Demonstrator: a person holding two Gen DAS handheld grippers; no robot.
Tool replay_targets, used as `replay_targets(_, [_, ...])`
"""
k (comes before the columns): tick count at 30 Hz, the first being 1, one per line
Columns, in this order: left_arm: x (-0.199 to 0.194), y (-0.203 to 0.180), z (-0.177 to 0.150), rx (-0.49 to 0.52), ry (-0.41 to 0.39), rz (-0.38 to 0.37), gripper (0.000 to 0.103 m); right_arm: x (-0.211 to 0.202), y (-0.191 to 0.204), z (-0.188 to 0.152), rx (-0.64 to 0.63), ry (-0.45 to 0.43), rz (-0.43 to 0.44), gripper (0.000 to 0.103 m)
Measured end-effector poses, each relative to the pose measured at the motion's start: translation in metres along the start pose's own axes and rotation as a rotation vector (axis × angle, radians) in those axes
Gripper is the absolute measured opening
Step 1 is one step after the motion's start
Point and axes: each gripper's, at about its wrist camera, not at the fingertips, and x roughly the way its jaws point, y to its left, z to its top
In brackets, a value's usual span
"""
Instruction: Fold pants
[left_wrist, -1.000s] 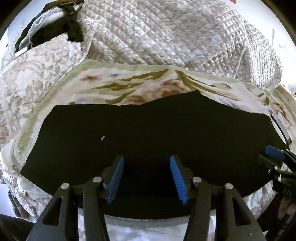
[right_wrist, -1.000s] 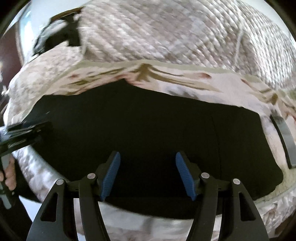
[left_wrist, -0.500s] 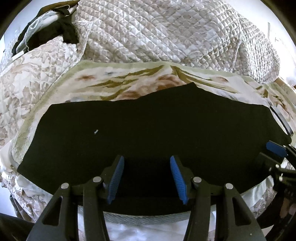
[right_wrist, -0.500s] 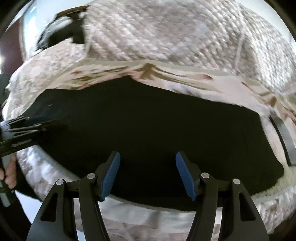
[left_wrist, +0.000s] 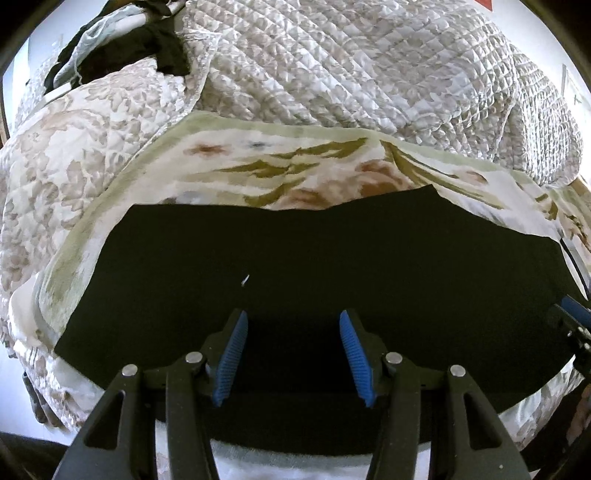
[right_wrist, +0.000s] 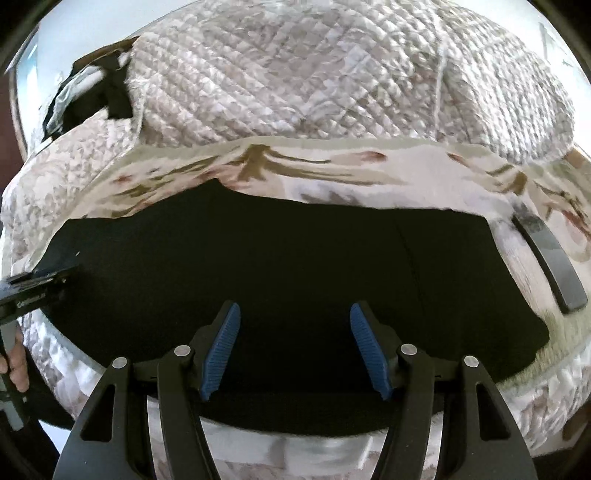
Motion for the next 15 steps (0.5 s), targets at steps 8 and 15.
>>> replay_targets(8, [0.022, -0.015, 0.025, 0.047, 0.067, -0.077, 0.055, 0.033, 0.002, 0.021, -0.025, 0.078, -0.007, 0.062])
replay_targets(15, [0.041, -0.029, 0.059, 0.076, 0.101, -0.148, 0.055, 0.056, 0.001, 0.049, -0.035, 0.130, 0.039, 0.062])
